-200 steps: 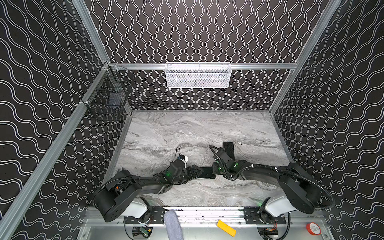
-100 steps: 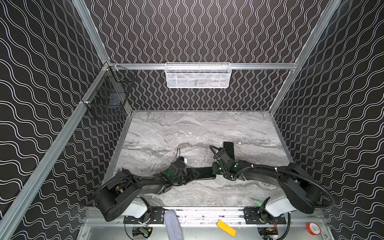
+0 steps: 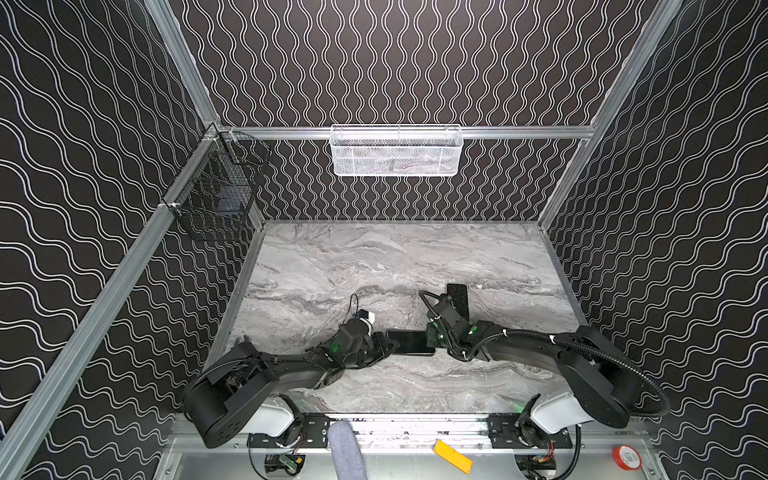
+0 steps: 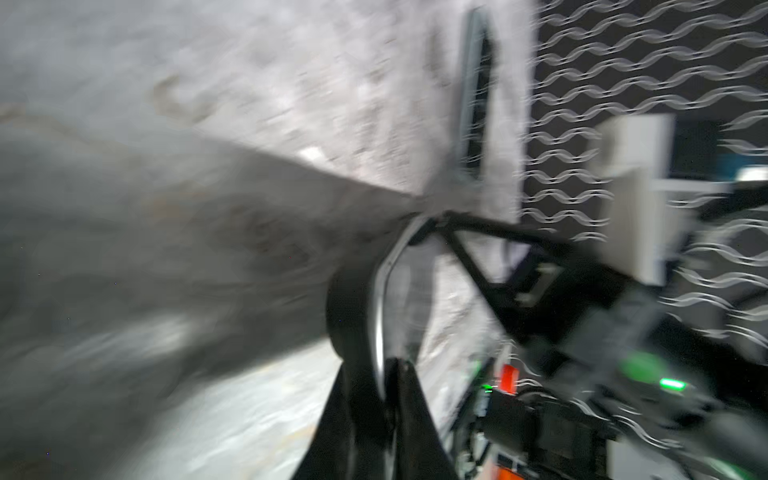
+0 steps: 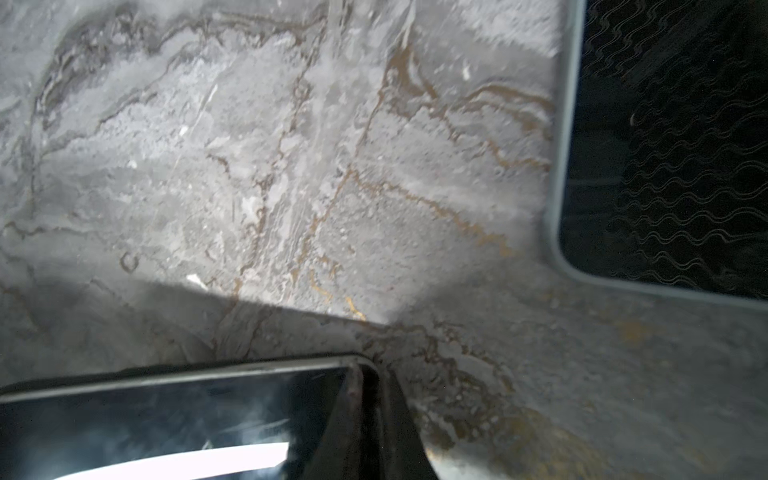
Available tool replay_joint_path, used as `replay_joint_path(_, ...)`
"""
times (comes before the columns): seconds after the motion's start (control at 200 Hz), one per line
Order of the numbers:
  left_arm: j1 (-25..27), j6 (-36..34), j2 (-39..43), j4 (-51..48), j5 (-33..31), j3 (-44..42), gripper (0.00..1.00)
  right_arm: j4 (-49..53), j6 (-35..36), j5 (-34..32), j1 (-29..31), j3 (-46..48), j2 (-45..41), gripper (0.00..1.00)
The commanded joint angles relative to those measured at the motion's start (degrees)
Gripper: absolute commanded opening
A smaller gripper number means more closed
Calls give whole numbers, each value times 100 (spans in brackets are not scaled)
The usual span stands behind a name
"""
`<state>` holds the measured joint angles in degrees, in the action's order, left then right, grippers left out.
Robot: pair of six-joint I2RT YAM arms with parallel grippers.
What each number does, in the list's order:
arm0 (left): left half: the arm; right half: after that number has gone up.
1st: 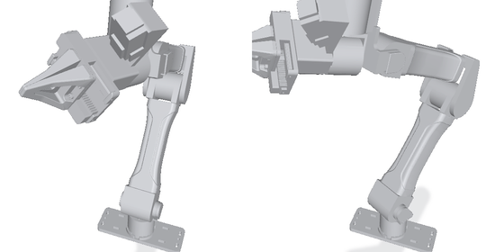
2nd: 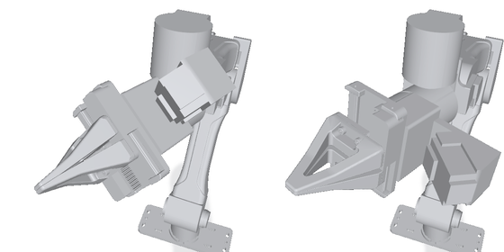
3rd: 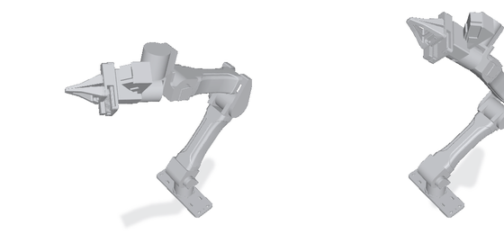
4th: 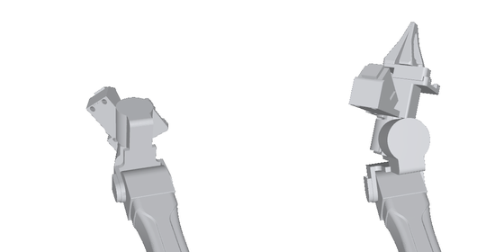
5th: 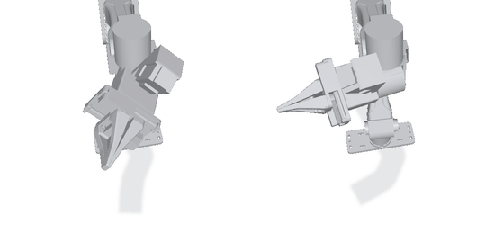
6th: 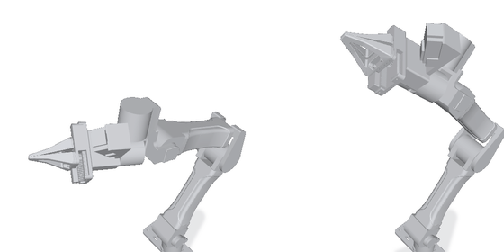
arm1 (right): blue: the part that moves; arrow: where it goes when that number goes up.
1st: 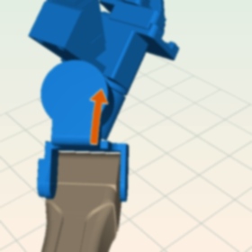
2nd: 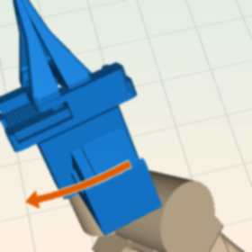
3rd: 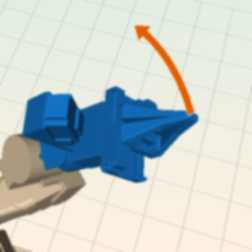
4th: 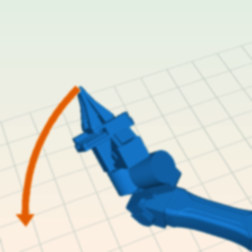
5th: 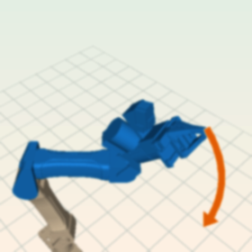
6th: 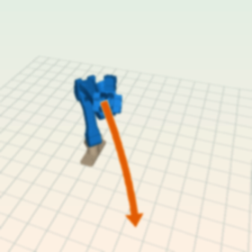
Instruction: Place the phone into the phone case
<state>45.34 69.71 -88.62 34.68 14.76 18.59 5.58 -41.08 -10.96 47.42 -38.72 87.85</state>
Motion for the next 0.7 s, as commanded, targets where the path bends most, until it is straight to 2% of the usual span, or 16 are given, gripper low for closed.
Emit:
replay_joint_path(0.0,34,-290,-69,-219,124,14,8,1332,-2,1270,76,112,158,17)
replay_joint_path(0.065,20,-292,-35,-194,115,-19,6,1329,-14,1303,69,111,117,18)
replay_joint_path(0.16,24,-310,26,-197,100,-54,3,1414,-47,1213,53,54,-81,26)
replay_joint_path(0.255,25,-327,93,-214,89,-66,0,1509,-81,1133,-62,4,-505,40)
replay_joint_path(0.45,19,-454,342,-493,36,-24,0,1791,87,1229,-802,-32,-1638,48)
replay_joint_path(0.696,5,-1073,1148,-1405,143,499,0,1403,597,2346,-2000,343,-3063,61)
